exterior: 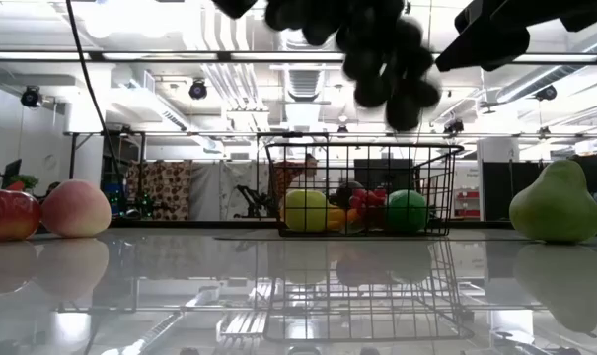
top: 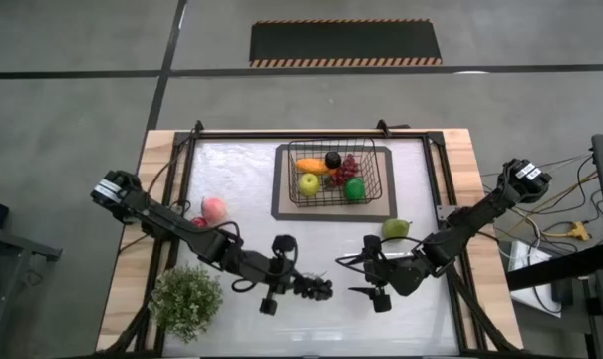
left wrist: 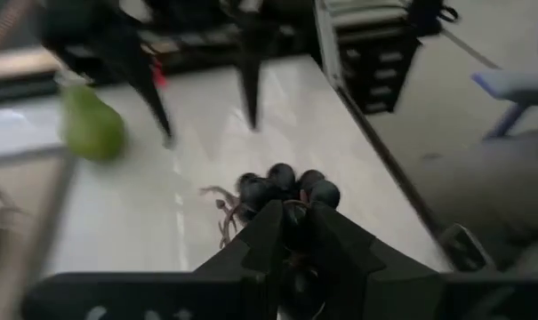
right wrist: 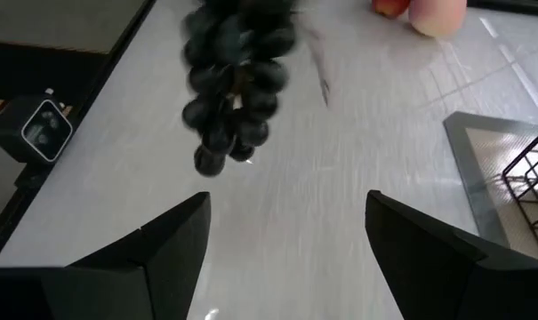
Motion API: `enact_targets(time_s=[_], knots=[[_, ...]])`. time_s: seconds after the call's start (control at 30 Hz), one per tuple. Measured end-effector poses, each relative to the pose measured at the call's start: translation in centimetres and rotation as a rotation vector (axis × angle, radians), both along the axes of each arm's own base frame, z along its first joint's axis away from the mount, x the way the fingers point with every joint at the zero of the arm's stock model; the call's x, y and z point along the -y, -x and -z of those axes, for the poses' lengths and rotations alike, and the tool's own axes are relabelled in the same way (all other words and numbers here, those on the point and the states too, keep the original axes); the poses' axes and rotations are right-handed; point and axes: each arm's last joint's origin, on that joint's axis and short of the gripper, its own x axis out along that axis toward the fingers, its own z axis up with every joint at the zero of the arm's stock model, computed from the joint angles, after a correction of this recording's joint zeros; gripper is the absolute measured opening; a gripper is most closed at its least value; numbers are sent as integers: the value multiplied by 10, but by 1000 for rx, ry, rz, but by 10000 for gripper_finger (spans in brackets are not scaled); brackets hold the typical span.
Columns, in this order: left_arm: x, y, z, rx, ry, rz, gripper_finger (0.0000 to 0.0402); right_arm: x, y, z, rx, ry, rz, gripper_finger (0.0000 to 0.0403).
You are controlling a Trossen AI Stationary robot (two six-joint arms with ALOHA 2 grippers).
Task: Build produce basket
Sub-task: Put the black grapes into the black wire basket
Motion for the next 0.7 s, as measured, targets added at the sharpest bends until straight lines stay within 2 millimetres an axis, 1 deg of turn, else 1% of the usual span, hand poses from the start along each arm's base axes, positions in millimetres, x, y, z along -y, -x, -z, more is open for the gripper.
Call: enact_targets(time_s=[0.13,0.33,0.53,0.7], knots=[[-15,-3,-14,59,-56,-36,40,4,6,-6,-6,11,-8,281],[-46,-13,-30,108,-124,-101,32,10,15,-15,-13,-3,4,286],[-86,-23,-43,134,-237,-176,4,15,29,-26,2,1,6,280],[-125,-28,-47,137,-288,-277,2,18,39,-36,23,-14,-9,279]])
